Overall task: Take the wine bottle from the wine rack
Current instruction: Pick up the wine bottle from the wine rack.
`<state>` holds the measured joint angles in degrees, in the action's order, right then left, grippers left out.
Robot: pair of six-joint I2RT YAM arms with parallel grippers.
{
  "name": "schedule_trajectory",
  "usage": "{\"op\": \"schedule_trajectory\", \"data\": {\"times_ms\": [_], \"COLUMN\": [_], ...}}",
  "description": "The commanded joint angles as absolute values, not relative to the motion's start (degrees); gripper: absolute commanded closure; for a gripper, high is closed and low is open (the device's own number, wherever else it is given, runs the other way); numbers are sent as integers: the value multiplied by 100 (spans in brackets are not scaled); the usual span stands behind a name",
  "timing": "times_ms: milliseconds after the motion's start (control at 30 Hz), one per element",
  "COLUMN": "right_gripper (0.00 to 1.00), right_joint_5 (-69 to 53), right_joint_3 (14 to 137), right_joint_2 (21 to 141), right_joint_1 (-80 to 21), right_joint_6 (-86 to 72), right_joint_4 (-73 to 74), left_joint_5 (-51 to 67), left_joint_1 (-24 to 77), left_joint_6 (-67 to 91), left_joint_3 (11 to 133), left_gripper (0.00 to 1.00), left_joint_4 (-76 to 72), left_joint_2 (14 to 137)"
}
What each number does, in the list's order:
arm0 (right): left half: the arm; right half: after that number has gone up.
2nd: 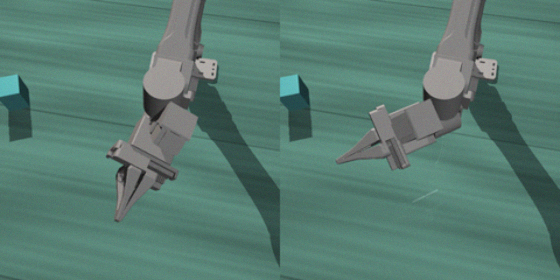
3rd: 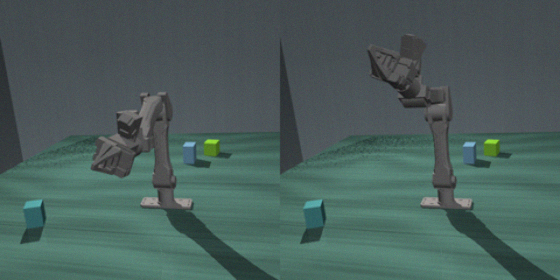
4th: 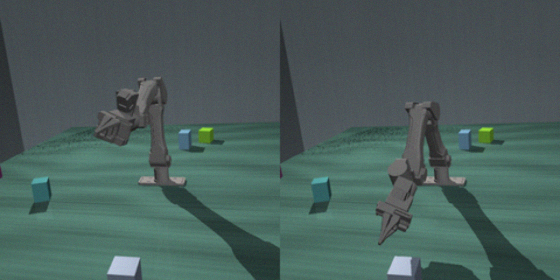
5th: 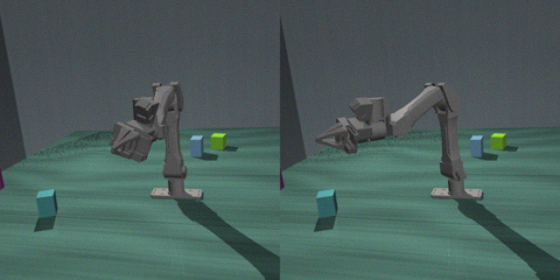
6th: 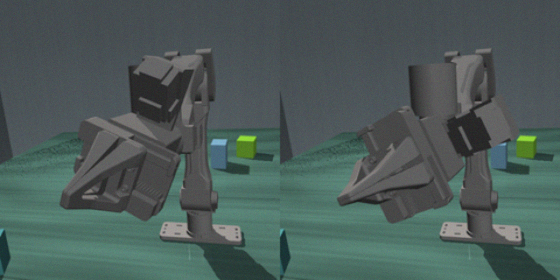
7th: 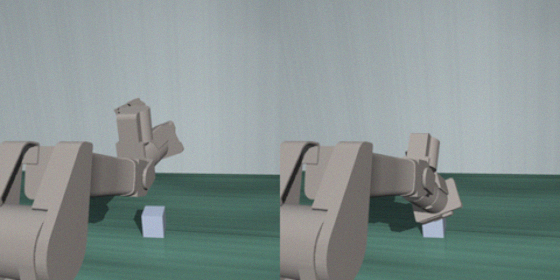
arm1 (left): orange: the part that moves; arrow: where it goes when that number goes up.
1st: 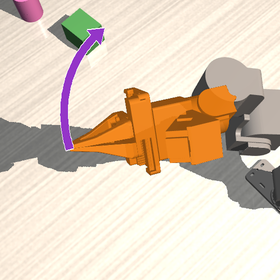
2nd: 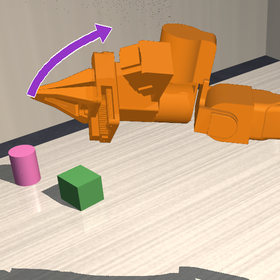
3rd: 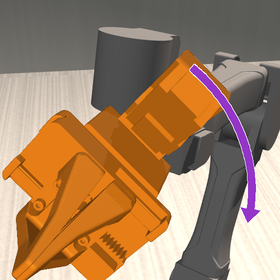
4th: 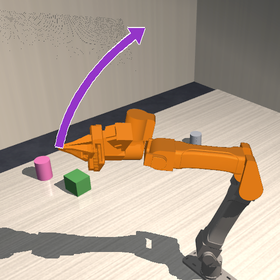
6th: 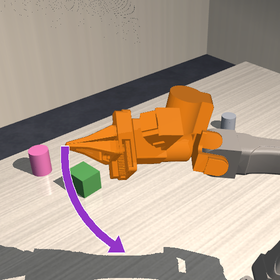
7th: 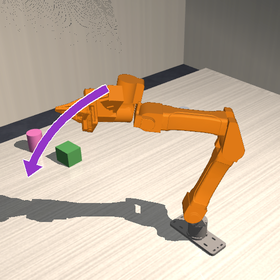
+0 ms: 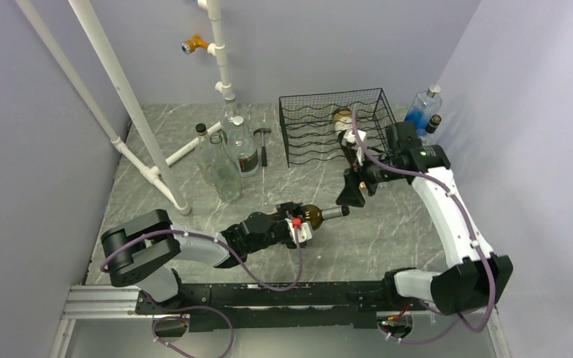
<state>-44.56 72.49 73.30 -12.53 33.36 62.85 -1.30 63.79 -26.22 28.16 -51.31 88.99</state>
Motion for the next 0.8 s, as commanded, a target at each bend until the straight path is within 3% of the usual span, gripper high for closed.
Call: {"op": "schedule_trajectory", "data": {"times_ms": [0, 100, 267, 400, 567, 767], "right_gripper": [14, 13, 0, 0, 0, 0], "right_joint_5": [-5858, -6096, -7057, -7782, -7917, -8104], "right_joint_3": [7237, 6783, 6024, 5875, 5828, 6080], "right_joint_2": [6641, 6251, 5730, 5984, 6366, 6823], "right_joint_1": [-948, -881, -673, -514, -500, -546], "right_joint_6": [3938, 3956, 5162, 6773, 7046, 8047], "right_joint_4": [6144, 5593, 5226, 5924, 5834, 6789], "left_joint_5": [13, 17, 13, 66, 154, 226], "left_joint_1": [6373, 6372, 6374, 6374, 6372, 6372], "left_joint_6": [-2079, -1854, -1536, -1356, -1223, -1128], "left_joint_3": [2758, 2727, 2635, 2554, 2457, 2464], "left_gripper": [100, 100, 100, 100, 100, 100], "left_joint_4": [-5675, -5714, -5814, -5938, -6175, -6341], "left_joint_2": [8600, 8500, 8322, 8200, 8117, 8129]}}
